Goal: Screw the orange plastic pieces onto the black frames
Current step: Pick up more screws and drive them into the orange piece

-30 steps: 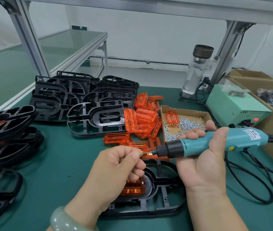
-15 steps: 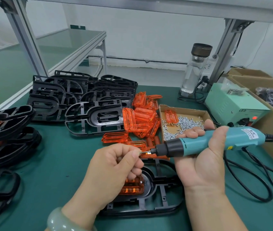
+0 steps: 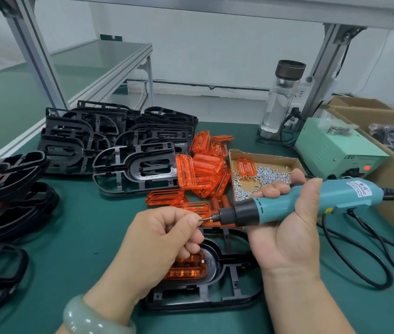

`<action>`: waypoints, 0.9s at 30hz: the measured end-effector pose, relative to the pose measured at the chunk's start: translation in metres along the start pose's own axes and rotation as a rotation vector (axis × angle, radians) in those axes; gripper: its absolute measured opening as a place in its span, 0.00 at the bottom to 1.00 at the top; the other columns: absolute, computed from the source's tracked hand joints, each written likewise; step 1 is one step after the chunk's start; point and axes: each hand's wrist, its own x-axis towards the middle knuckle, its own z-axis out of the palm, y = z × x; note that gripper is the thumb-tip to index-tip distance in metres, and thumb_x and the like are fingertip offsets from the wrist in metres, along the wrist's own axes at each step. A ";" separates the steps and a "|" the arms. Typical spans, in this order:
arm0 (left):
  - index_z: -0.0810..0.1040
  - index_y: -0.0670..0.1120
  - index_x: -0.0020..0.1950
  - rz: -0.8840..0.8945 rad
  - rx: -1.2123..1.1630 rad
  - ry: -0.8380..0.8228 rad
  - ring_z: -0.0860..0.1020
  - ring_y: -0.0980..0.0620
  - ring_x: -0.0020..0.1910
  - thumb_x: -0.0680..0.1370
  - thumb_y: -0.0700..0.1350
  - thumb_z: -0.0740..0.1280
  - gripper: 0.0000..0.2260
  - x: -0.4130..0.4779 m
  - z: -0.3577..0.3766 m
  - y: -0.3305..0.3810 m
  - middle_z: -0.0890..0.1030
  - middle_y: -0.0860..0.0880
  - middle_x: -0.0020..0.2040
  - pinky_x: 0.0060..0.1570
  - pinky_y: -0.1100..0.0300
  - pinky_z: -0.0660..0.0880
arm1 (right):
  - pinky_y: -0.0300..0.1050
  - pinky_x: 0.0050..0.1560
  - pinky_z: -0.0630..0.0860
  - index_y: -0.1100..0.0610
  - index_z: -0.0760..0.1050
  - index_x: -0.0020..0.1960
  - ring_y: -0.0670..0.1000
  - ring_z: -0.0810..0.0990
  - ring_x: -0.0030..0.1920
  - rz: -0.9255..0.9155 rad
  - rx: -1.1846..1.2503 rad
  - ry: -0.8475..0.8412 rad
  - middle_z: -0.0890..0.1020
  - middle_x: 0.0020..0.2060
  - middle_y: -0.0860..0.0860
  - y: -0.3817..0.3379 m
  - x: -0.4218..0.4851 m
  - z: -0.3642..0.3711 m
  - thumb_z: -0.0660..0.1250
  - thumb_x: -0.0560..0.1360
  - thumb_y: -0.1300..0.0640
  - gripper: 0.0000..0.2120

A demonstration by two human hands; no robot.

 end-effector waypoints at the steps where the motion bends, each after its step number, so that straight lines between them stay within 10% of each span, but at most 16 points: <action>1: 0.83 0.51 0.37 0.001 -0.002 0.001 0.79 0.56 0.29 0.75 0.44 0.66 0.09 0.000 0.000 0.000 0.83 0.47 0.33 0.29 0.67 0.73 | 0.37 0.40 0.74 0.48 0.74 0.49 0.43 0.73 0.32 -0.014 -0.014 0.008 0.73 0.33 0.44 0.002 0.002 -0.002 0.67 0.70 0.45 0.10; 27: 0.81 0.61 0.53 0.057 0.741 -0.155 0.73 0.66 0.43 0.67 0.54 0.76 0.16 -0.017 -0.058 -0.020 0.75 0.58 0.45 0.44 0.75 0.66 | 0.35 0.35 0.75 0.50 0.74 0.46 0.43 0.73 0.28 0.009 -0.200 0.100 0.73 0.29 0.44 0.002 -0.006 0.015 0.70 0.69 0.44 0.12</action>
